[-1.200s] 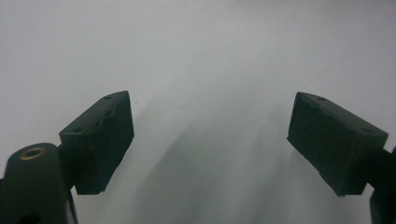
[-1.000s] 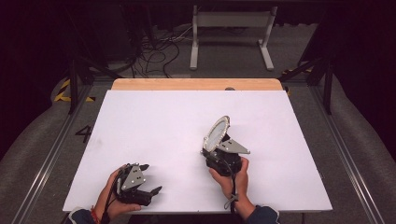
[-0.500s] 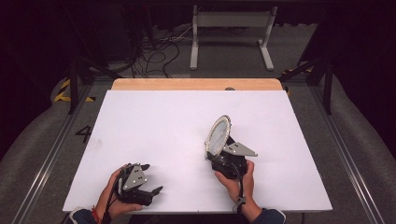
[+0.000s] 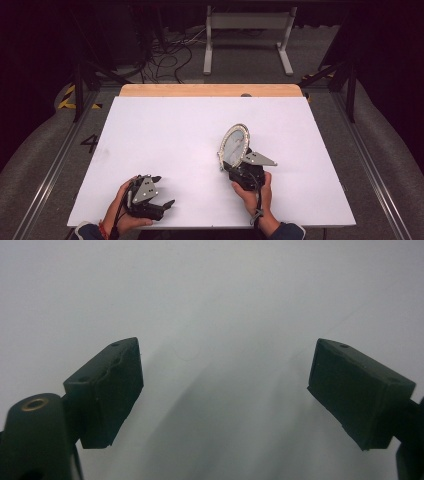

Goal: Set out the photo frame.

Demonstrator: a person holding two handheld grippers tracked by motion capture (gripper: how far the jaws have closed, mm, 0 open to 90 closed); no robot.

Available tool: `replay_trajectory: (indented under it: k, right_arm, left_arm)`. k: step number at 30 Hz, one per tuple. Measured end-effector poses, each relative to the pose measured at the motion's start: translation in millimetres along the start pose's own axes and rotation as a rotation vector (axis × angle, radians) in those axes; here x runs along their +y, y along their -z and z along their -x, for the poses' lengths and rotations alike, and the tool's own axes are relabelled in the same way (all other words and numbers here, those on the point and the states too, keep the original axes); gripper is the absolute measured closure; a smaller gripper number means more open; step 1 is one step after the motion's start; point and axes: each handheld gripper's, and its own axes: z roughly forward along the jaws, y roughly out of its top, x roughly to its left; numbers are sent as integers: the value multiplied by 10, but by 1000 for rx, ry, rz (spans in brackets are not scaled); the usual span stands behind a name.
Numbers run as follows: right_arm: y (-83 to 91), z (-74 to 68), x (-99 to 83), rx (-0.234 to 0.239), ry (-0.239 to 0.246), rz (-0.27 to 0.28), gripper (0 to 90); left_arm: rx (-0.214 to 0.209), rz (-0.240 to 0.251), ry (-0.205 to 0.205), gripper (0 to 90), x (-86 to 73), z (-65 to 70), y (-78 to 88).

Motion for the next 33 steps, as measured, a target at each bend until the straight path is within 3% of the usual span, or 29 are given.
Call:
replay_trajectory:
  k: [9, 14, 16, 25, 33]
  right_arm:
    - [105, 108, 13, 89, 26, -73, 730]
    - [134, 164, 19, 130, 48, -92, 730]
    - [134, 181, 13, 143, 34, -89, 721]
    - [108, 141, -73, 106, 4, -7, 701]
    - [117, 169, -70, 125, 7, -34, 748]
  left_arm:
    - [-7, 3, -2, 149, 22, -2, -13]
    - [-6, 16, 6, 149, 74, -17, -25]
    - [0, 27, 7, 145, 105, -20, -37]
    - [-6, 48, 2, 144, 256, -106, -136]
    - [-32, 47, -27, 146, 380, -189, -229]
